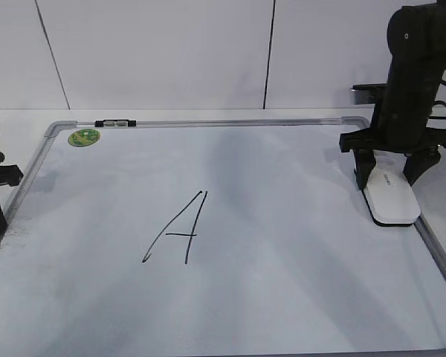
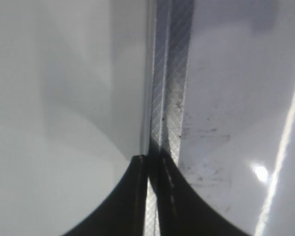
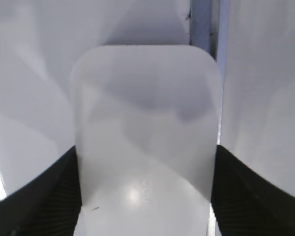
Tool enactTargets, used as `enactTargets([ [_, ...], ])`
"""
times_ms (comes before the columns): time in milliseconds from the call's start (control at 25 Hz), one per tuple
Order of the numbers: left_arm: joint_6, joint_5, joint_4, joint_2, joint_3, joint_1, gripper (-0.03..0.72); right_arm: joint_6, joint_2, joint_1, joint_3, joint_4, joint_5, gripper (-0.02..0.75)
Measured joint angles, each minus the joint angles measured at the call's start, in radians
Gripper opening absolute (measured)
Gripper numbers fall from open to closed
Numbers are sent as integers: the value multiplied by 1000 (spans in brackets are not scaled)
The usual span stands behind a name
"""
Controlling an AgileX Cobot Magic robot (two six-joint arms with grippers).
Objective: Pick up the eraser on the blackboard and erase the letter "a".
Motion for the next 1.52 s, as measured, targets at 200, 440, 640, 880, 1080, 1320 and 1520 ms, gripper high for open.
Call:
enactTargets([
  [200, 0, -1, -2, 0, 0, 0, 19, 0, 0, 0, 0, -4, 0, 549],
  [440, 0, -2, -2, 0, 0, 0, 19, 0, 0, 0, 0, -4, 0, 549],
  [640, 0, -2, -2, 0, 0, 0, 20, 6, 2, 0, 0, -9, 0, 592],
  [880, 0, -2, -2, 0, 0, 0, 20, 6, 10, 0, 0, -16, -2, 645],
  [1080, 0, -3, -2, 0, 0, 0, 20, 6, 10, -1, -5, -16, -2, 649],
  [1320, 0, -7, -2, -4, 0, 0, 71, 8, 12, -1, -53, -19, -2, 649],
  [1520, -4, -33, -2, -22, -3, 0, 249, 8, 12, -1, -80, -10, -2, 649],
])
